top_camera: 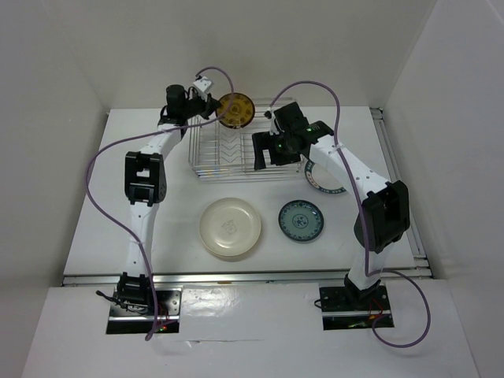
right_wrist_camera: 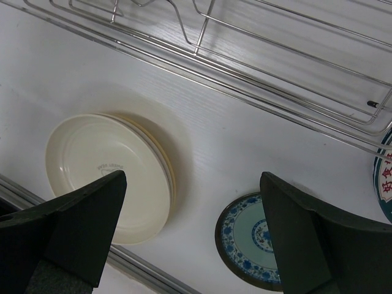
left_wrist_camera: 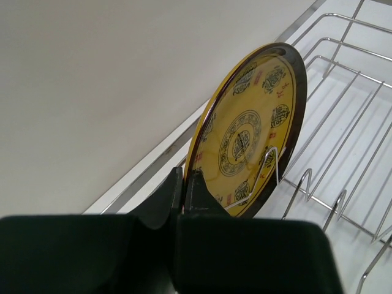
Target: Unload the plates from the dish rack
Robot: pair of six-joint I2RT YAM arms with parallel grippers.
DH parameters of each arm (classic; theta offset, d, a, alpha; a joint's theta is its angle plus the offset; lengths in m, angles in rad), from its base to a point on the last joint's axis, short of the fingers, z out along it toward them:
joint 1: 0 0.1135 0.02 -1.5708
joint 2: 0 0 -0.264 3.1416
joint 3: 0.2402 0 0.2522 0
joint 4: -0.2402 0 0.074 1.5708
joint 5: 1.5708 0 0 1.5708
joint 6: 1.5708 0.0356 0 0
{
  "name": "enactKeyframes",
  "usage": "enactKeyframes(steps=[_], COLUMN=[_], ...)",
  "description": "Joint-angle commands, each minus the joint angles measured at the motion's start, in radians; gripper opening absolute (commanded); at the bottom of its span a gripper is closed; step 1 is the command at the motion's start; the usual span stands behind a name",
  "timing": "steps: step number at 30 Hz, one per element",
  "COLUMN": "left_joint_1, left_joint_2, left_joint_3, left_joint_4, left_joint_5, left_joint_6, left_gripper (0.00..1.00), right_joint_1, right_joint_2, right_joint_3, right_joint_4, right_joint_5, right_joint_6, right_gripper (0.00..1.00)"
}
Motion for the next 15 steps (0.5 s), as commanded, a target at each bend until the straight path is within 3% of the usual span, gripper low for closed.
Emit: enactKeyframes(steps=[1, 9, 15], left_joint_1=[-0.006, -0.006, -0.006], left_joint_2=[-0.105, -0.158, -0.177], left_joint_3=[-0.03, 0.062, 0.096], left_joint_4=[0.013, 0.054, 0.089], left_joint_5=[0.053, 0.08, 0.045], left_joint_6=[0.034, -0.09, -0.254], left_gripper=[0.0, 0.0, 0.0], right_joint_1=[-0.004, -0.015, -0.136], right_joint_2=[-0.01, -0.019, -0.111], right_joint_3=[0.009, 0.009, -0.031], right_joint_4=[0.01, 0.019, 0.12], right_joint_5=[0.011, 0.073, -0.063], right_joint_6=[-0.011, 0.075, 0.161], right_gripper=[0.97, 0.97, 0.97])
